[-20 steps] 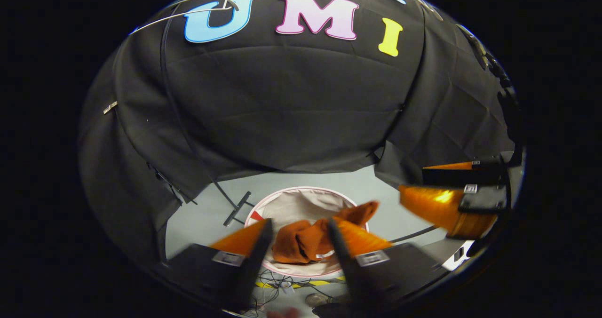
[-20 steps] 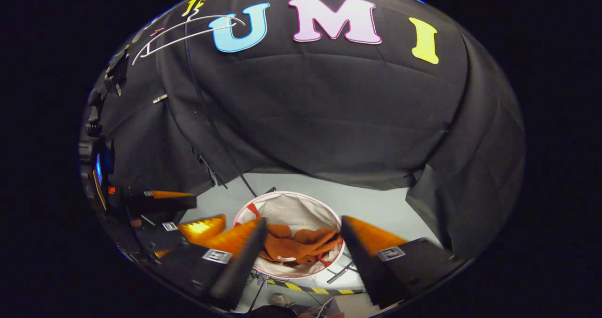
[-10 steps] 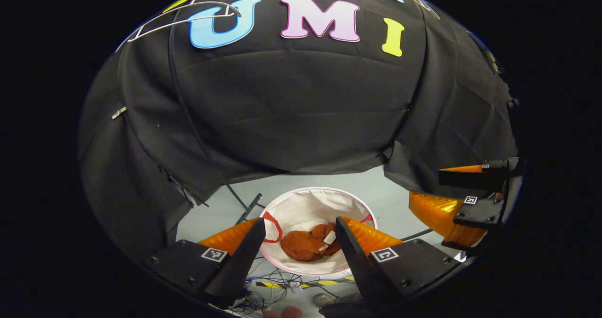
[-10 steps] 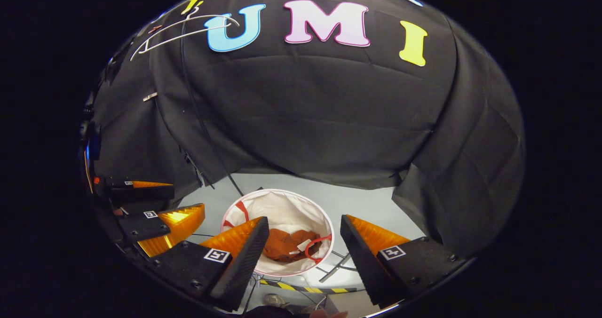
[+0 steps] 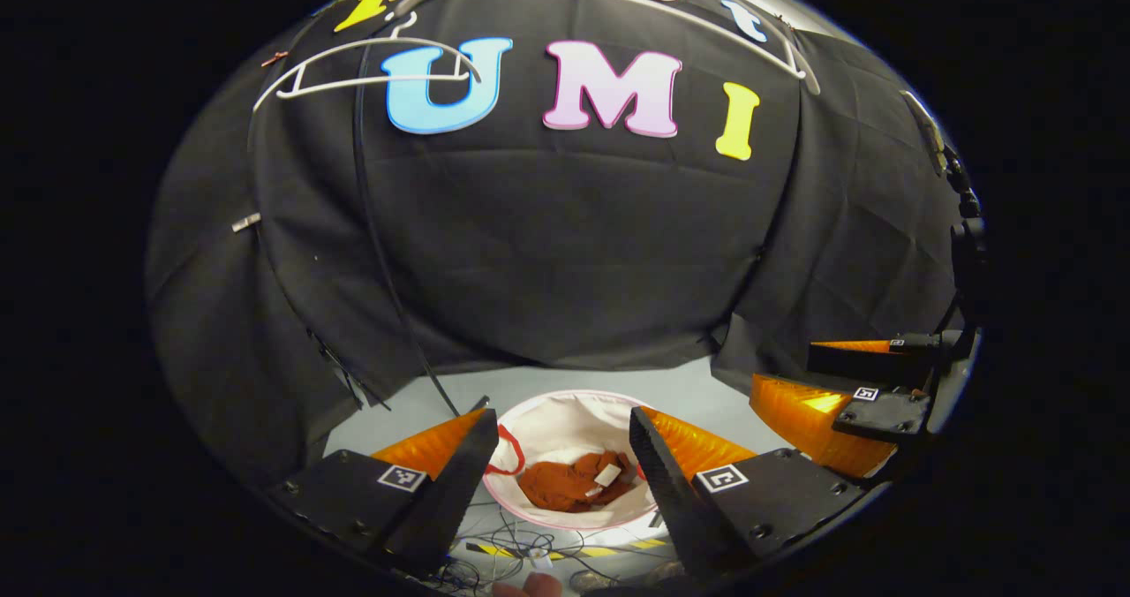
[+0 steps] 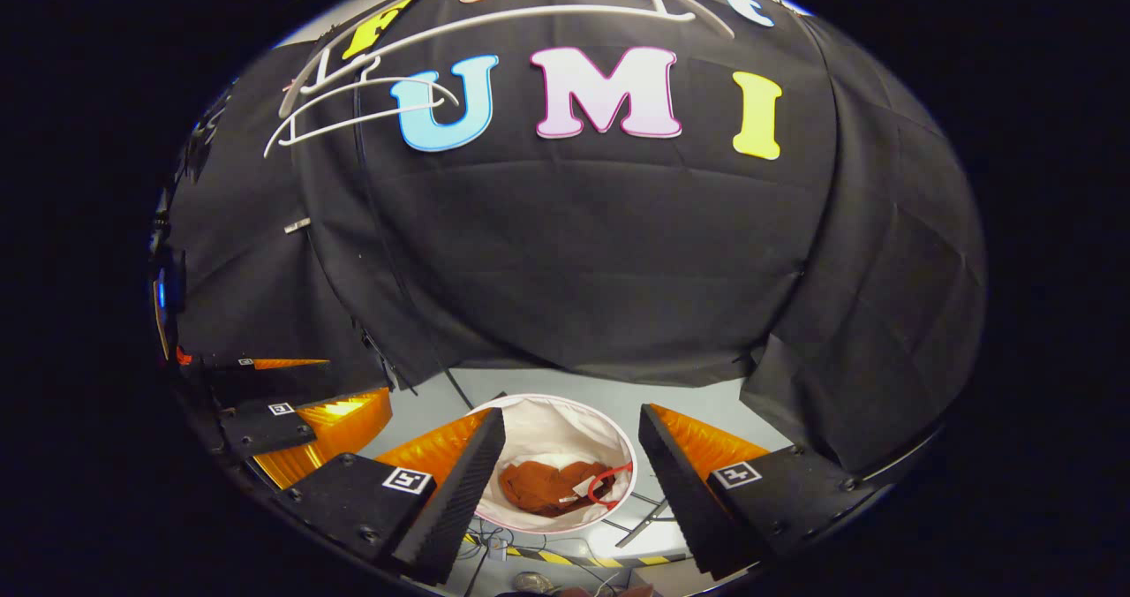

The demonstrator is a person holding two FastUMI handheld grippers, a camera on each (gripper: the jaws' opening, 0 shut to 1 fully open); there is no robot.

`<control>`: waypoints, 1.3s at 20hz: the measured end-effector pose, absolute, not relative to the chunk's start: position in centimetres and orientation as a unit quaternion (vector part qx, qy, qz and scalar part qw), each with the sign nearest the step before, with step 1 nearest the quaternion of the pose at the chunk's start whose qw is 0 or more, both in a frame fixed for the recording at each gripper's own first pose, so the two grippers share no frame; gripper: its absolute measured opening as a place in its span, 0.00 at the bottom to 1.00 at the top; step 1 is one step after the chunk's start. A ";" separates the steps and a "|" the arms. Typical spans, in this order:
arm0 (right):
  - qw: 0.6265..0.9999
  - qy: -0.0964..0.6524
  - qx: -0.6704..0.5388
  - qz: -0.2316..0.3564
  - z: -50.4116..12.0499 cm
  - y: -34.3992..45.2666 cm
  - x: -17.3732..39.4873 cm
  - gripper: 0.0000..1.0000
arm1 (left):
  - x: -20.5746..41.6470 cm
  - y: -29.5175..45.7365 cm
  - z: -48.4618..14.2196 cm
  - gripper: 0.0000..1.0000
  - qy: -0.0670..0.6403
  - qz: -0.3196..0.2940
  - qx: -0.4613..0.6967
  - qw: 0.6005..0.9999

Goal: Grasp the clothes on the hanger with both hands and then place them into the laundry hamper below.

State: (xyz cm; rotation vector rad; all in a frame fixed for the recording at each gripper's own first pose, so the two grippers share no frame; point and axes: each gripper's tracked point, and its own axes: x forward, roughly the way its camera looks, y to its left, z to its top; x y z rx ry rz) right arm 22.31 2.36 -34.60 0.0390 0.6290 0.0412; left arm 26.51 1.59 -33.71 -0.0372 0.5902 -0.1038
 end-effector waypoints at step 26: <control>0.998 -0.023 0.054 -0.021 0.9 0.1 15.5 1.00 | 15.5 1.6 -0.7 0.92 0.001 -0.049 -0.001 0.999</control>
